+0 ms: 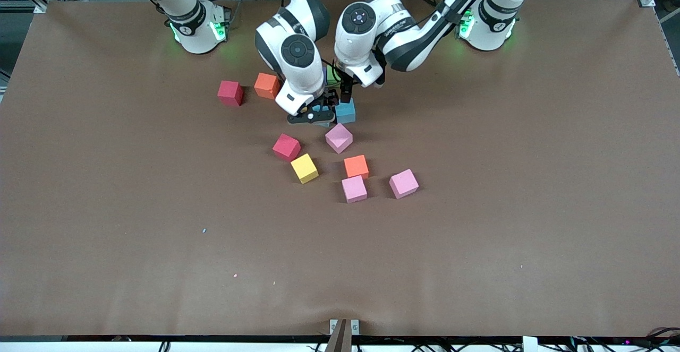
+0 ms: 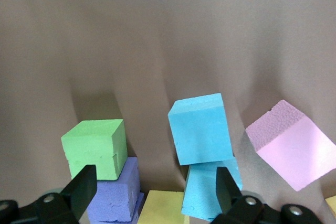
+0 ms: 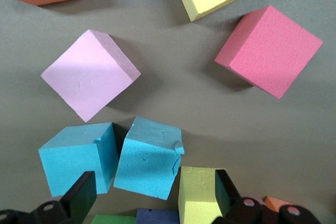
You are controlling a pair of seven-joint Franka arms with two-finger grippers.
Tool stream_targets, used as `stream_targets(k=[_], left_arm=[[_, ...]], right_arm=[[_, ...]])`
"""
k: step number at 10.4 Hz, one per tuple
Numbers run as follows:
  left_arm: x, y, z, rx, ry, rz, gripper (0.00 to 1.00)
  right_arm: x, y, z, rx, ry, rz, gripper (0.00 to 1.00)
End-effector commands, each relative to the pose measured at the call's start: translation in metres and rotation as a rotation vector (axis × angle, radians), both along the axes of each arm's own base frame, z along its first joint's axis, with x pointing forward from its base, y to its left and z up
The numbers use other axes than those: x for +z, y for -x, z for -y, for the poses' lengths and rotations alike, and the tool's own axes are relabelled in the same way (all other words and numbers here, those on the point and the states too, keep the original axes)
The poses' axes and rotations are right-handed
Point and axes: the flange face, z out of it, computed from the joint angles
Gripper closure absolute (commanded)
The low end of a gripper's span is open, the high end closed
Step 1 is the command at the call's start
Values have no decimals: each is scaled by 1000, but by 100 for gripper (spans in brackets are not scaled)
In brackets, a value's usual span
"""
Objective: Arrange 11 blocks into digit 3
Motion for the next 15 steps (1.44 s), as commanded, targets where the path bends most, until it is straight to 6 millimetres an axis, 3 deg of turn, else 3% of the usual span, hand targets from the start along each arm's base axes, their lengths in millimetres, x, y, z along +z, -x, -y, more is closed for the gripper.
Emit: stream_targets(k=[1,3,4,6,9,10,13,15], left_arm=[[3,-20,-13,-26,2,9,0],[1,-20,-20,-35,-20,-2,0],[5,-32,-32,-35,-26,4,0],[13,-35,-59,-40,-35,12,0],[42,-66,-111,-96,-32,-55,0],[57,-75,-126,-110,-28,-77,0],[127,-133,-175,-127,-23,-111,0],[176,-148,-180,-163,-18,-85,0]], right_arm=[[-15,19,-3,-17,2,38,0],[-27,19,1,-28,14,35,0],[-28,18,1,-34,10,37,0],[-32,15,2,-57,8,45,0],[-41,13,0,-91,11,58,0],[-45,14,1,-101,17,56,0],[-55,13,-1,-188,26,60,0],[-55,18,-4,-233,2,28,0]])
